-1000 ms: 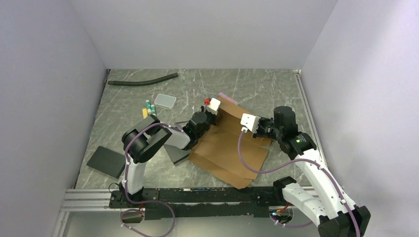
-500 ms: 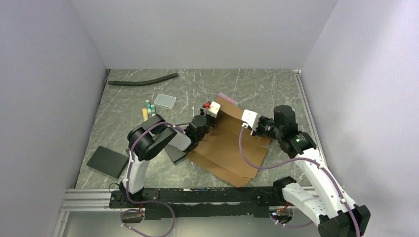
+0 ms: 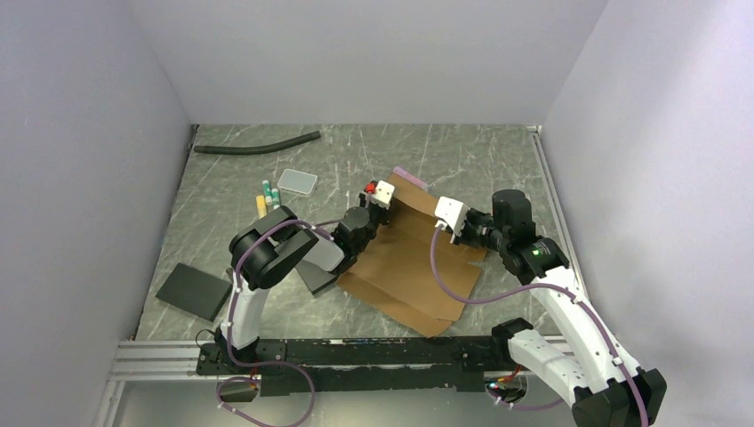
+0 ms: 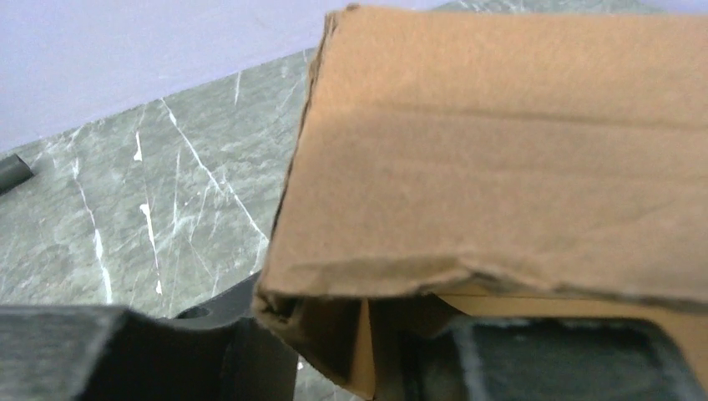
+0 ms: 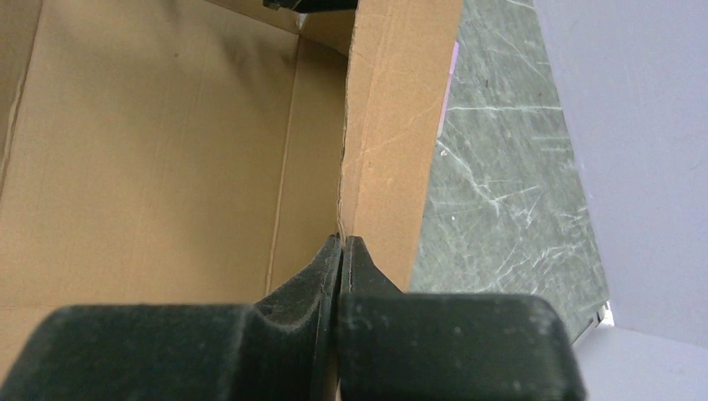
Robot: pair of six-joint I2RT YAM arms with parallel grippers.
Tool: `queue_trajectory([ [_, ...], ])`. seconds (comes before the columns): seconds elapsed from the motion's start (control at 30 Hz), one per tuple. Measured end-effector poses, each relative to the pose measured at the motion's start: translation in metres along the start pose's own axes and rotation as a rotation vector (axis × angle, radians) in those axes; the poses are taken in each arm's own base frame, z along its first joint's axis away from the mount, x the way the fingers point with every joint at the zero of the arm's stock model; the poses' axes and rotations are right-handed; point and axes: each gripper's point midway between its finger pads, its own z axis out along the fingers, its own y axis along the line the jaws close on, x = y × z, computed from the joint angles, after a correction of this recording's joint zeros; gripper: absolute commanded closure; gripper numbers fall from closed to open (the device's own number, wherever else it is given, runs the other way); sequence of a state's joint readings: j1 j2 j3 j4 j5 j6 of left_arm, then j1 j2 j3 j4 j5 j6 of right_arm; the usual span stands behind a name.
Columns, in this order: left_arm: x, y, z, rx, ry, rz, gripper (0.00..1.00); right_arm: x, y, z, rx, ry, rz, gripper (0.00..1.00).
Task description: Fold the paper box
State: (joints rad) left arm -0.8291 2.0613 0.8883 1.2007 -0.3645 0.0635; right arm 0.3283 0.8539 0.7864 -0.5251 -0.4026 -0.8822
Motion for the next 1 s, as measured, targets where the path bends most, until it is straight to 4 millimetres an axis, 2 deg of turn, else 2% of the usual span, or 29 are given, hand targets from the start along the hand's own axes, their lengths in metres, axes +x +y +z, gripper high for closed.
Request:
queue_trajectory([
  [0.07,-0.005,0.0,0.001,-0.001,-0.017,-0.01,0.83,0.0,0.0,0.0,0.0,-0.001,0.004,1.0],
  [0.1,-0.007,-0.001,0.002,-0.001,-0.025,-0.015,0.96,-0.001,0.0,0.0,-0.001,-0.003,0.004,1.0],
  [0.13,-0.008,-0.001,0.003,-0.001,-0.03,-0.02,1.0,-0.001,0.0,0.0,-0.002,-0.005,0.004,1.0],
  [0.37,-0.009,-0.008,0.005,0.021,-0.043,-0.055,1.0,0.001,0.0,0.002,-0.006,0.008,0.02,1.0],
  [0.6,-0.009,-0.002,0.003,0.005,-0.003,-0.056,1.0,-0.002,-0.011,0.004,0.002,0.031,0.027,0.98],
  [0.8,-0.014,0.008,-0.005,-0.039,0.09,-0.07,1.0,-0.012,-0.026,0.004,0.02,0.032,0.023,0.84],
  [0.93,-0.017,0.016,-0.014,-0.087,0.149,-0.104,1.0,-0.01,-0.028,0.009,0.011,0.038,0.029,0.78],
  [1.0,-0.015,0.019,-0.019,-0.117,0.179,-0.12,1.0,-0.009,-0.027,0.012,0.004,0.043,0.035,0.71],
])
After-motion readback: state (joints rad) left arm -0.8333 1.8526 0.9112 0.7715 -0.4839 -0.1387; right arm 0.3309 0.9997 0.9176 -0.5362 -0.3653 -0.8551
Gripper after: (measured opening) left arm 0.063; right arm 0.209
